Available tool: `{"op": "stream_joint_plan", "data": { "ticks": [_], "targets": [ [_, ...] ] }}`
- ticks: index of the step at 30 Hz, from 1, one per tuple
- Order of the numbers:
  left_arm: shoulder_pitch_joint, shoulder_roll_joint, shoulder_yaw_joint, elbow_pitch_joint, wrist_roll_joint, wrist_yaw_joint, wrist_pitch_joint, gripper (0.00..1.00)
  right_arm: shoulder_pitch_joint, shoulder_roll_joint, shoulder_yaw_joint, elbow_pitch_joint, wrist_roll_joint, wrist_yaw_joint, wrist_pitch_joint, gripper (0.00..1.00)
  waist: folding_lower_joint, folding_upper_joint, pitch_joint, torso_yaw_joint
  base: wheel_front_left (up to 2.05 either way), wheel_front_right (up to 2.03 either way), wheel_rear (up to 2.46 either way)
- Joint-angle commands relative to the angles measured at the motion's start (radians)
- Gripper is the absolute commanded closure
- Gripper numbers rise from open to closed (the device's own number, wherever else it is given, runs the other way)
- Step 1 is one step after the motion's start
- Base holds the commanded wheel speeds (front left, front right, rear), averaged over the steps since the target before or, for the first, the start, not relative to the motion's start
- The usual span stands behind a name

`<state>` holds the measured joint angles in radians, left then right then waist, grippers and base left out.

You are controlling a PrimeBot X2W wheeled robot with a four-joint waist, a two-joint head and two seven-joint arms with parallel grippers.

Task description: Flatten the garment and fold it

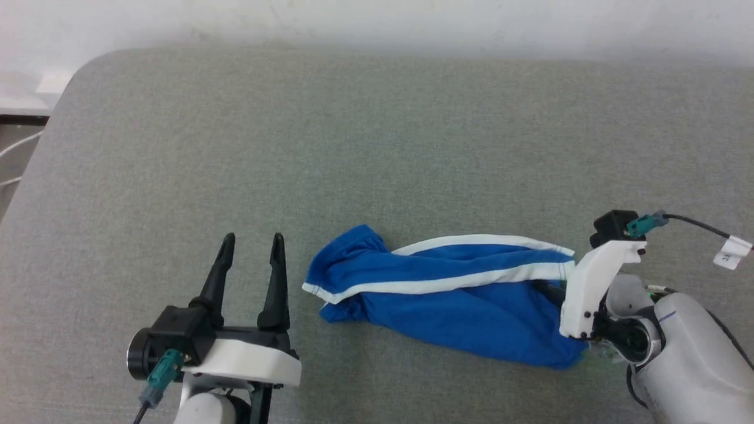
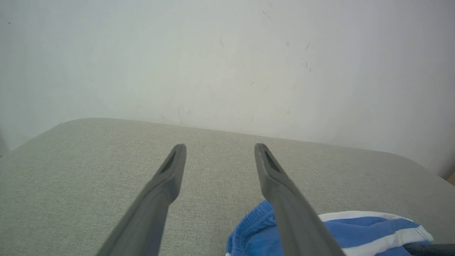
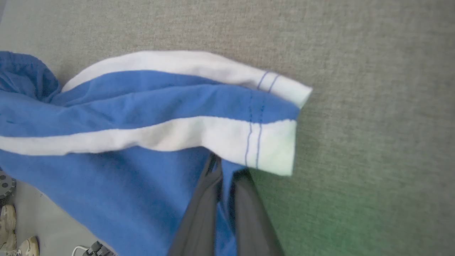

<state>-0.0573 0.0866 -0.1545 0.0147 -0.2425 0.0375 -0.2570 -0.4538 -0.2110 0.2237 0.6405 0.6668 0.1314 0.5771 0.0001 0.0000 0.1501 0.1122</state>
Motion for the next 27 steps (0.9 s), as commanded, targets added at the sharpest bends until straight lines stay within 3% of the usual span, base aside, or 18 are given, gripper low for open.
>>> {"op": "stream_joint_plan", "data": {
  "ticks": [1,8,15,21,27],
  "targets": [
    [0.014,-0.006,0.007,0.003,0.009,-0.008,-0.005,0.0,0.032,0.004,0.012,0.0,0.011,-0.001,-0.004,1.0,-0.0001,0.0,-0.017,-0.015,0.0,0.0,0.0],
    [0.034,-0.017,0.022,0.006,0.029,-0.029,-0.005,0.0,0.069,-0.086,-0.044,-0.054,0.04,-0.001,-0.018,1.0,-0.0001,0.0,-0.045,-0.051,0.0,0.0,0.0],
    [0.04,-0.024,0.024,0.021,0.041,-0.046,-0.005,0.0,0.098,-0.158,-0.184,-0.049,0.023,-0.001,0.003,1.0,-0.0001,0.0,-0.06,-0.064,0.0,0.0,0.0],
    [0.054,-0.028,0.026,0.032,0.045,-0.054,-0.005,0.0,0.099,-0.086,-0.259,-0.113,0.112,-0.001,0.103,1.0,-0.0001,0.0,-0.082,-0.072,0.0,0.0,0.0],
    [0.058,-0.031,0.016,0.037,0.049,-0.061,-0.005,0.0,0.127,0.029,-0.255,-0.25,0.232,-0.001,0.214,1.0,-0.0001,0.0,-0.096,-0.068,0.0,0.0,0.0]
  ]
}}
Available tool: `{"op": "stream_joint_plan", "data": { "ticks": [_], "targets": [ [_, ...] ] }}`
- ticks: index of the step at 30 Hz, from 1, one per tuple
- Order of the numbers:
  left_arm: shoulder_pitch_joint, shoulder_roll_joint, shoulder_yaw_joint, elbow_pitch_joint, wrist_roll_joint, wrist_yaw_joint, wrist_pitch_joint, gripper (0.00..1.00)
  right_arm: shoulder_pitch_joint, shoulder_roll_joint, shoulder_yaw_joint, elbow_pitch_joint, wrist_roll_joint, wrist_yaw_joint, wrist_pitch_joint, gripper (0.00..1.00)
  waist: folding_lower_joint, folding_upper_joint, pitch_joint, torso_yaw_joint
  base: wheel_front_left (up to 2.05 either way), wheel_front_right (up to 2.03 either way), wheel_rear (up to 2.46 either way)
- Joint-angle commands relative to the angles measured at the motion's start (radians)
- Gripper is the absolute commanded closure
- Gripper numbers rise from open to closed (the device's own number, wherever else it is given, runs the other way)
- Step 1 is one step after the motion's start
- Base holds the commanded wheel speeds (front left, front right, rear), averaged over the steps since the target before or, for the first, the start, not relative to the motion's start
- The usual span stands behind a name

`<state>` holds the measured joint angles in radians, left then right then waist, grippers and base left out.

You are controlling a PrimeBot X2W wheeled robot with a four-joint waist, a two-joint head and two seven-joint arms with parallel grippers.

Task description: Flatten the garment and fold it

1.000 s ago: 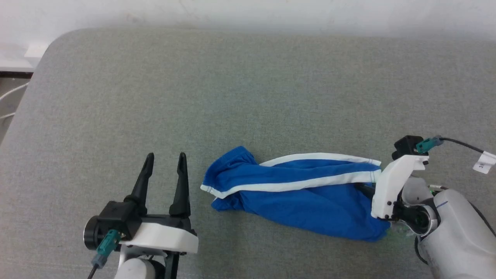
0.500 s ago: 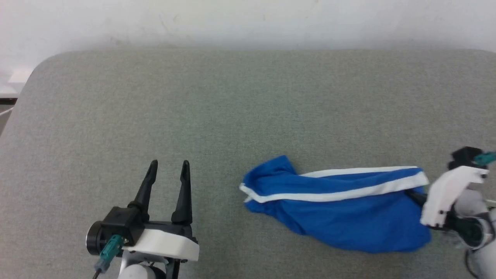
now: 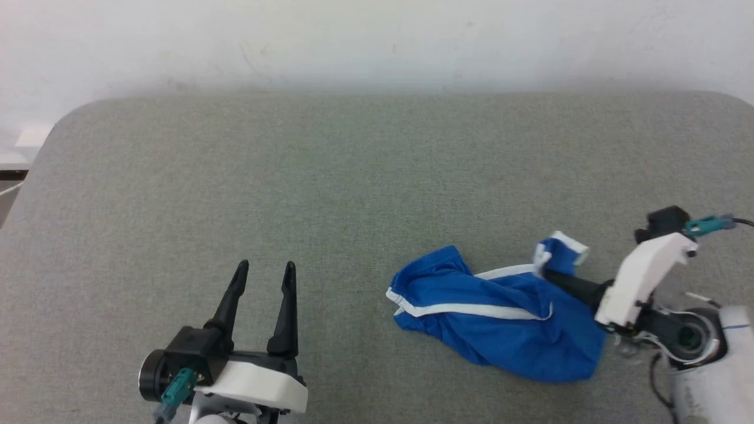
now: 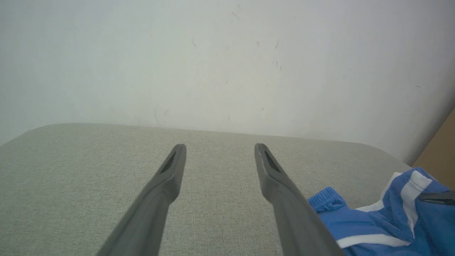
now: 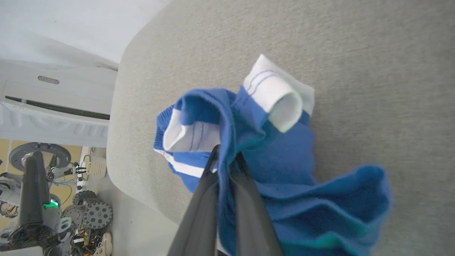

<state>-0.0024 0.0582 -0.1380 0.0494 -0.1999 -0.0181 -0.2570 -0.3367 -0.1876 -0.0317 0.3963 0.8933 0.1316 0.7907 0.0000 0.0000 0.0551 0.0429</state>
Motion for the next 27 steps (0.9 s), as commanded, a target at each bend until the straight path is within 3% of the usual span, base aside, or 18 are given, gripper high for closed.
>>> {"op": "stream_joint_plan", "data": {
  "ticks": [1,5,9,20,21,22,23,27],
  "targets": [
    [0.001,-0.003,-0.001,0.003,0.007,-0.007,-0.005,0.0,0.015,0.026,0.007,-0.027,0.019,-0.001,0.01,1.0,0.0,0.0,-0.001,0.003,0.0,0.0,0.0],
    [-0.01,-0.005,-0.006,0.001,0.007,-0.01,-0.005,0.0,0.019,0.093,0.049,-0.094,0.055,-0.001,0.013,1.0,0.0,0.0,0.008,0.01,0.0,0.0,0.0],
    [-0.028,-0.006,-0.016,0.004,0.006,-0.015,-0.005,0.0,0.005,0.125,0.095,-0.108,0.065,-0.001,-0.058,1.0,0.0,0.0,0.023,0.026,0.0,0.0,0.0],
    [-0.073,-0.007,-0.044,0.005,-0.002,-0.021,-0.005,0.0,-0.055,0.137,0.321,0.072,0.118,-0.001,-0.368,0.98,0.0,0.0,0.082,0.062,0.0,0.0,0.0],
    [-0.077,-0.008,-0.046,0.004,-0.003,-0.021,-0.005,0.0,-0.065,0.137,0.34,0.095,0.12,-0.001,-0.399,0.67,0.0,0.0,0.089,0.064,0.0,0.0,0.0],
    [-0.081,-0.008,-0.048,0.004,-0.004,-0.02,-0.005,0.0,-0.076,0.137,0.36,0.12,0.124,-0.001,-0.423,0.27,0.0,0.0,0.093,0.065,0.0,0.0,0.0],
    [-0.085,-0.008,-0.049,0.004,-0.006,-0.02,-0.005,0.0,-0.087,0.137,0.382,0.14,0.125,-0.001,-0.443,0.0,0.0,0.0,0.098,0.065,0.0,0.0,0.0],
    [-0.091,-0.008,-0.053,0.005,-0.009,-0.018,-0.005,0.0,-0.115,0.137,0.445,0.185,0.134,-0.001,-0.496,0.0,0.0,0.0,0.106,0.065,0.0,0.0,0.0]
  ]
}}
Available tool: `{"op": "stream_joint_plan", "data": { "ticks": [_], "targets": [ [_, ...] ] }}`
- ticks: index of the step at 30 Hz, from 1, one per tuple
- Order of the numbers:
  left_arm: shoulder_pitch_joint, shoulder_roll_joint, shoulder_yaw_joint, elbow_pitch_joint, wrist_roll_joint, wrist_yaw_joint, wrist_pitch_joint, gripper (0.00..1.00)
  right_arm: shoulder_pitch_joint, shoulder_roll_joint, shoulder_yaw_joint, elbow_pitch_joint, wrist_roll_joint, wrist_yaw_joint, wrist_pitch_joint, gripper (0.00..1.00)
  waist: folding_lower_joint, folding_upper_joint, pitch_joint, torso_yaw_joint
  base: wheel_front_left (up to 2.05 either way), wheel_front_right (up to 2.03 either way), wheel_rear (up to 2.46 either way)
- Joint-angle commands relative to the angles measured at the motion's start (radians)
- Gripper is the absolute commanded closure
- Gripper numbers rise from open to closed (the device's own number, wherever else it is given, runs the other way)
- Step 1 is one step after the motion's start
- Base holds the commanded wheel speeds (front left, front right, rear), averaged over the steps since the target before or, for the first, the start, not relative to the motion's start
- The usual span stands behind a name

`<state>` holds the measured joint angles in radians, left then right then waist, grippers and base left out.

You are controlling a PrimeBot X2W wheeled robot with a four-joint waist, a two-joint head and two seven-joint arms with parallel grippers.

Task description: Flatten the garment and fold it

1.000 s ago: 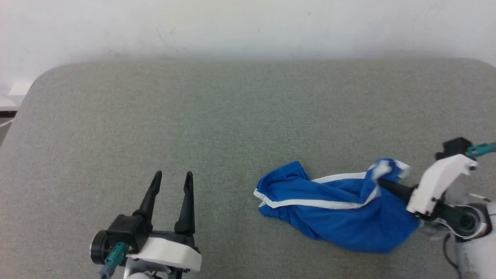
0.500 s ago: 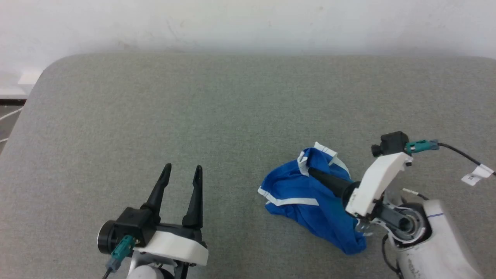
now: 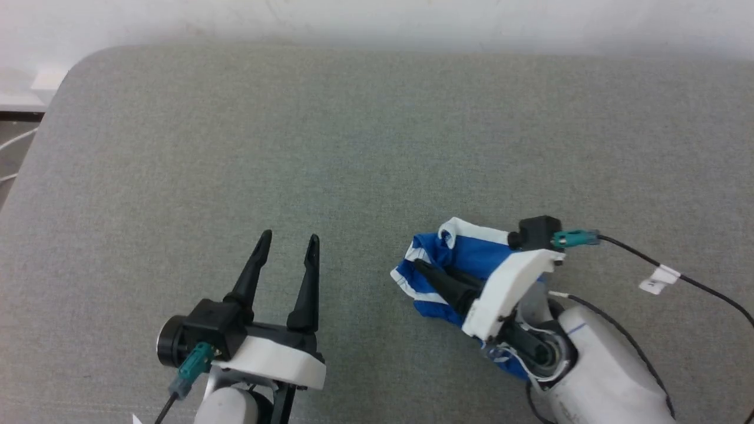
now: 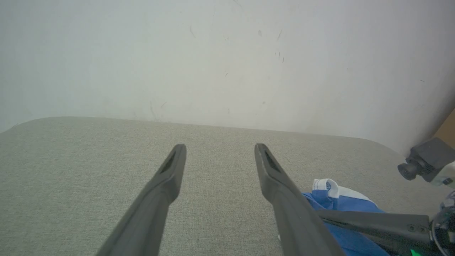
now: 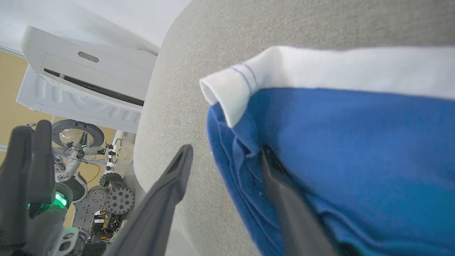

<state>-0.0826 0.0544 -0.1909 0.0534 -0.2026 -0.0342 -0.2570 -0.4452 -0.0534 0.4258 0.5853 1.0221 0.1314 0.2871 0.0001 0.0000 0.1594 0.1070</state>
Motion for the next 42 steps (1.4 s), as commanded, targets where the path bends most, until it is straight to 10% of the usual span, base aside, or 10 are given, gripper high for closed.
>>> {"op": "stream_joint_plan", "data": {
  "ticks": [1,16,27,42],
  "targets": [
    [-0.012,-0.004,-0.001,0.002,-0.007,-0.001,-0.005,0.0,-0.016,0.003,0.009,0.003,-0.001,-0.001,-0.01,0.0,-0.0001,0.0,0.004,0.0,0.0,0.0,0.0],
    [0.006,-0.004,0.002,0.009,-0.013,0.008,-0.005,0.0,-0.046,-0.086,0.21,-0.158,-0.305,-0.001,-0.241,0.0,-0.0001,0.0,-0.032,-0.032,0.0,0.0,0.0],
    [0.027,-0.004,0.023,-0.005,-0.018,0.02,-0.005,0.0,0.18,-0.068,-0.222,-0.384,-0.72,-0.001,-0.518,0.0,-0.0001,0.0,-0.058,-0.062,0.0,0.0,0.0],
    [0.063,-0.004,0.072,-0.046,-0.036,0.05,-0.005,0.0,0.442,-0.04,-0.593,-0.519,-0.672,-0.001,-0.275,0.0,-0.0001,0.0,-0.069,-0.071,0.0,0.0,0.0]
  ]
}}
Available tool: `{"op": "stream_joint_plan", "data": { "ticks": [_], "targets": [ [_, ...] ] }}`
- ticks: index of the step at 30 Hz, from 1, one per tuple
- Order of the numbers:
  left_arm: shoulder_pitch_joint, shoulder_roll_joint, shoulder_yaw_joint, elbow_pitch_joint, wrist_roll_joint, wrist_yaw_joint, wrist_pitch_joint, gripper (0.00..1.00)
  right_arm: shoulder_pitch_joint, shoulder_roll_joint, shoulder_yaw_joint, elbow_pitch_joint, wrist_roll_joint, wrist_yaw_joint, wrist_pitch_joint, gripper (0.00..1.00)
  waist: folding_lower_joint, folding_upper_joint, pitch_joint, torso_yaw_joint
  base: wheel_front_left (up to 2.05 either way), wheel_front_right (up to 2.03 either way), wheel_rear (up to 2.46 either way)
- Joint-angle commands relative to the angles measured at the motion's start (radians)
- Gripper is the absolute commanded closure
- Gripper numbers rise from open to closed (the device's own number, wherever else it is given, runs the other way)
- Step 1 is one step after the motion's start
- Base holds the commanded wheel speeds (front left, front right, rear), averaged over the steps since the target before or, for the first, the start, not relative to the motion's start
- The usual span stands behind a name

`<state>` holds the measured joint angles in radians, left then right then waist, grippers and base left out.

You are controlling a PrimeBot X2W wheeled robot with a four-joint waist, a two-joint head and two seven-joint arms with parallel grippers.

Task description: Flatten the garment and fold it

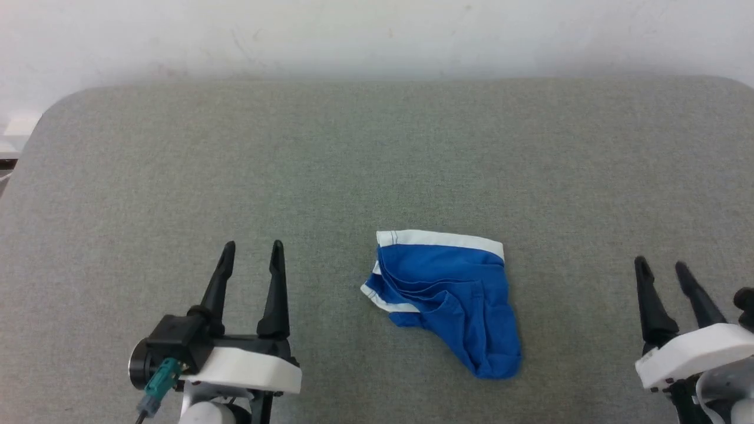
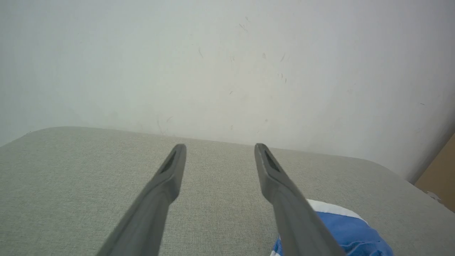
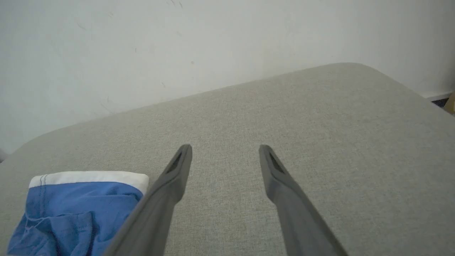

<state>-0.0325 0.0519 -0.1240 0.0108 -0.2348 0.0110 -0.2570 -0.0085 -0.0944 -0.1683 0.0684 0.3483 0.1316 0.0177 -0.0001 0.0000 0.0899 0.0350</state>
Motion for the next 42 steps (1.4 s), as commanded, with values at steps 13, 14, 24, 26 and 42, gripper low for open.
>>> {"op": "stream_joint_plan", "data": {
  "ticks": [13,14,24,26,42],
  "targets": [
    [-0.014,-0.002,0.004,-0.031,-0.014,0.005,-0.005,0.0,-0.087,-0.046,0.131,0.09,0.251,-0.001,0.471,0.0,0.0001,0.0,0.064,0.072,0.0,0.0,0.0],
    [-0.02,-0.002,0.0,-0.031,-0.017,0.005,-0.005,0.0,-0.103,-0.048,0.142,0.099,0.266,-0.001,0.493,0.0,0.0001,0.0,0.07,0.08,0.0,0.0,0.0],
    [-0.043,-0.002,-0.033,-0.025,-0.038,0.014,-0.005,0.0,-0.232,-0.078,0.247,0.275,0.333,-0.001,0.641,0.0,0.0001,0.0,0.091,0.131,0.0,0.0,0.0],
    [-0.043,-0.002,-0.036,-0.022,-0.04,0.015,-0.005,0.0,-0.245,-0.077,0.259,0.327,0.328,-0.001,0.654,0.0,0.0001,0.0,0.091,0.135,0.0,0.0,0.0],
    [-0.031,-0.002,-0.045,-0.007,-0.039,0.018,-0.005,0.0,-0.335,-0.155,0.474,0.337,0.277,-0.001,0.6,1.0,0.0001,0.0,0.035,0.109,0.0,0.0,0.0]
  ]
}}
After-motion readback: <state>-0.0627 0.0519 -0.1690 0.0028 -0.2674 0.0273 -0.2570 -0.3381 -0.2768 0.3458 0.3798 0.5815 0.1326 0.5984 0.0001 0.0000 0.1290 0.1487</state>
